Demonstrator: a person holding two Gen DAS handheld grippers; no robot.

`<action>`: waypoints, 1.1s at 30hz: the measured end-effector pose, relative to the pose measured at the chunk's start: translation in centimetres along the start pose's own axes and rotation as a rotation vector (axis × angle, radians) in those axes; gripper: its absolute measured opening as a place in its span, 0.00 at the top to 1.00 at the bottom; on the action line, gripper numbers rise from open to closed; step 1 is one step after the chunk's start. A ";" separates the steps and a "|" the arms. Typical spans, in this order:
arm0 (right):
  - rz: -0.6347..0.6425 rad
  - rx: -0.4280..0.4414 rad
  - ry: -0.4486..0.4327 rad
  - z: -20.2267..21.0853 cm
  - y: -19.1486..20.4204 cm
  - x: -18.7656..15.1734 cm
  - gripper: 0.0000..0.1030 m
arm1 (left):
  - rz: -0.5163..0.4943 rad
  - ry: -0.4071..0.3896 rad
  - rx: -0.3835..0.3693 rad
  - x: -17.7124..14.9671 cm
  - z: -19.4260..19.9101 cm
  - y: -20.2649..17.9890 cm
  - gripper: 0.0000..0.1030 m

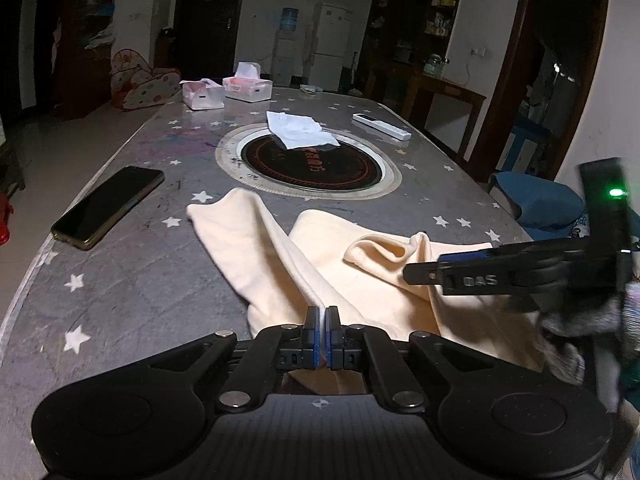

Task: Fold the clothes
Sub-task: 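Grasp the sweatshirt hem with the left gripper while the right gripper grasps the hem beside it, then lift and pull the sweatshirt with both grippers to spread it flat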

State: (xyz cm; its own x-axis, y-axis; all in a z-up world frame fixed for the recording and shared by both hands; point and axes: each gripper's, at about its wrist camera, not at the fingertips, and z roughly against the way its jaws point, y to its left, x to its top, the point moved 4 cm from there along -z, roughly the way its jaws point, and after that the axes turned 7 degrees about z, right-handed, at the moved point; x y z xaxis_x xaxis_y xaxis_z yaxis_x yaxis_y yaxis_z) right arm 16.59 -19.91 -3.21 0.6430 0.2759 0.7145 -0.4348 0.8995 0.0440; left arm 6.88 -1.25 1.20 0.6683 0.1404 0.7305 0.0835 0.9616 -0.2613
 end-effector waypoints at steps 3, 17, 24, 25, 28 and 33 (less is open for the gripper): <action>0.002 -0.026 0.010 -0.9 -0.2 -0.1 0.56 | 0.021 -0.010 0.001 -0.3 0.9 0.5 0.97; 0.025 -0.076 -0.097 4.7 -0.9 -0.8 0.93 | 0.054 -0.044 0.024 -2.3 5.3 2.4 0.97; 0.039 -0.152 -0.165 10.3 -2.1 -2.3 0.93 | 0.049 -0.040 0.027 -3.6 6.8 2.6 0.97; 0.037 -0.163 -0.174 11.1 -2.3 -2.6 0.93 | 0.047 -0.039 0.026 -3.8 7.0 2.5 0.97; 0.024 -0.192 -0.196 13.0 -3.2 -3.4 0.93 | 0.036 -0.033 0.027 -4.4 7.4 2.2 0.97; 0.007 -0.256 -0.226 16.1 -4.8 -5.4 0.93 | 0.031 -0.035 0.038 -5.3 8.5 2.4 0.97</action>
State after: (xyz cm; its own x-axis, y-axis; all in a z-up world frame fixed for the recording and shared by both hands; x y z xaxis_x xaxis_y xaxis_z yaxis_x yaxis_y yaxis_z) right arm 5.05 -31.19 4.02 0.4725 0.2258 0.8519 -0.2474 0.9617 -0.1177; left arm -2.74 2.38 2.11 0.6442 0.1774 0.7440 0.0345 0.9650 -0.2600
